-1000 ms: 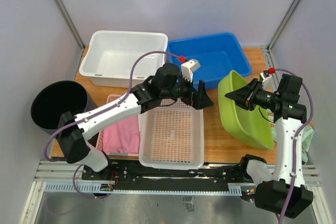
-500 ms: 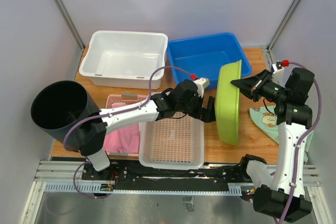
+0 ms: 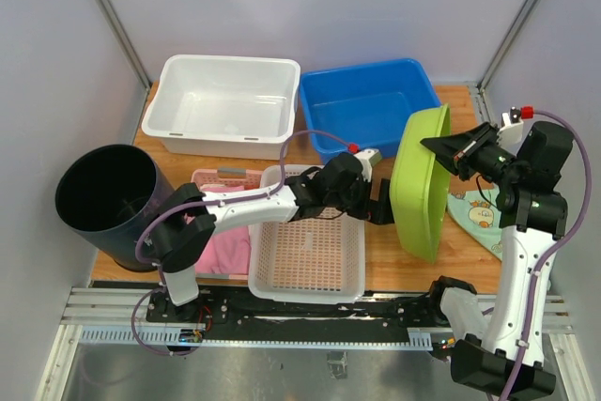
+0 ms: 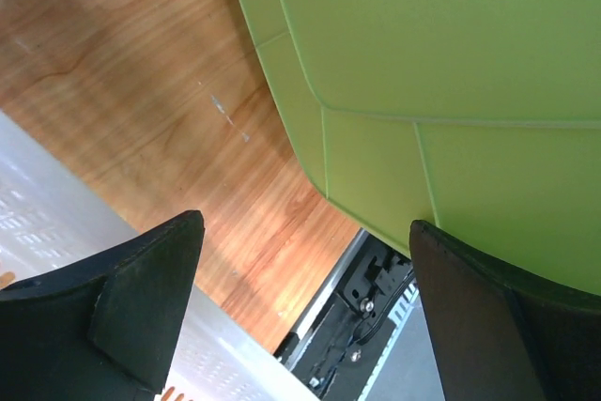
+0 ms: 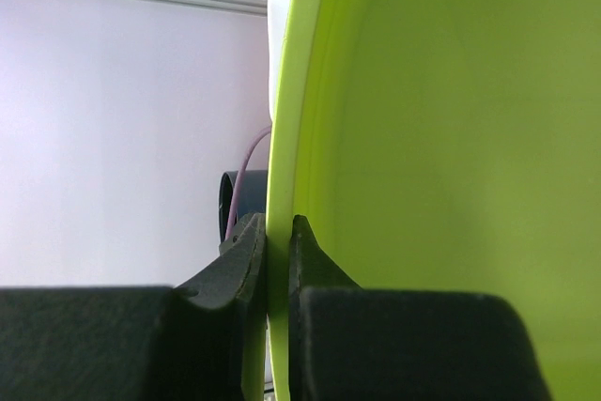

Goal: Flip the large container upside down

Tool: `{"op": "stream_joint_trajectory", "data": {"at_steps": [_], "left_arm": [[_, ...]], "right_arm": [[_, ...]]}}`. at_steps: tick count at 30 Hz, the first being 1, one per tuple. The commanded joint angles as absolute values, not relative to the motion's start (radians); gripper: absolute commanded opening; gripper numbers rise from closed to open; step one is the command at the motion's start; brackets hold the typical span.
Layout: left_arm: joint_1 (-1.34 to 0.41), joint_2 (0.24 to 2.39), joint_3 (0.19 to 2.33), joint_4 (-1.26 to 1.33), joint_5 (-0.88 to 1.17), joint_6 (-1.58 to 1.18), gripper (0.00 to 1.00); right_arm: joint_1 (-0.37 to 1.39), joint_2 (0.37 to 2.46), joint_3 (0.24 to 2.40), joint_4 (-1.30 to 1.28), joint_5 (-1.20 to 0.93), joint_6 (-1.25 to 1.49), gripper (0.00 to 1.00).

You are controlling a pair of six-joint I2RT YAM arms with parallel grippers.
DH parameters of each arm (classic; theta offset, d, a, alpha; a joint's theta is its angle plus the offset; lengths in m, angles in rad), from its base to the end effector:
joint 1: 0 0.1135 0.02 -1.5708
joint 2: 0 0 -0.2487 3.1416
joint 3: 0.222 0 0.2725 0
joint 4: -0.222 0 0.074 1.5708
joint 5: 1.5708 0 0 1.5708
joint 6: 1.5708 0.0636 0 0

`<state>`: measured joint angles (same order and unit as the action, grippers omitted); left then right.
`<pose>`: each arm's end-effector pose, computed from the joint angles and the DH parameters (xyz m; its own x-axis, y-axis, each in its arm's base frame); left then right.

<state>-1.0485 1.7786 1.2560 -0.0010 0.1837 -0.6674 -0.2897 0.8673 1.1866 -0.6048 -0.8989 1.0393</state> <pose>0.2143 -0.3957 0.2079 -0.7722 0.1216 -0.6237 0.5769 0.5458 -0.6078 0.2075 -0.0099 0.4116 -0.6039 0.7400 -0.2963 -0.0420 0.3417 0.9389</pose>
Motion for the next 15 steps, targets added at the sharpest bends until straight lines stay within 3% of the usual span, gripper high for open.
{"op": "stream_joint_trajectory", "data": {"at_steps": [1, 15], "left_arm": [[-1.061, 1.829, 1.282, 0.047, 0.221, -0.704, 0.96], [-1.064, 1.866, 1.375, -0.39, -0.186, -0.689, 0.99]], "right_arm": [[-0.305, 0.858, 1.182, -0.596, -0.896, 1.032, 0.01], [-0.304, 0.875, 1.172, -0.582, -0.901, 1.036, 0.01]]}}
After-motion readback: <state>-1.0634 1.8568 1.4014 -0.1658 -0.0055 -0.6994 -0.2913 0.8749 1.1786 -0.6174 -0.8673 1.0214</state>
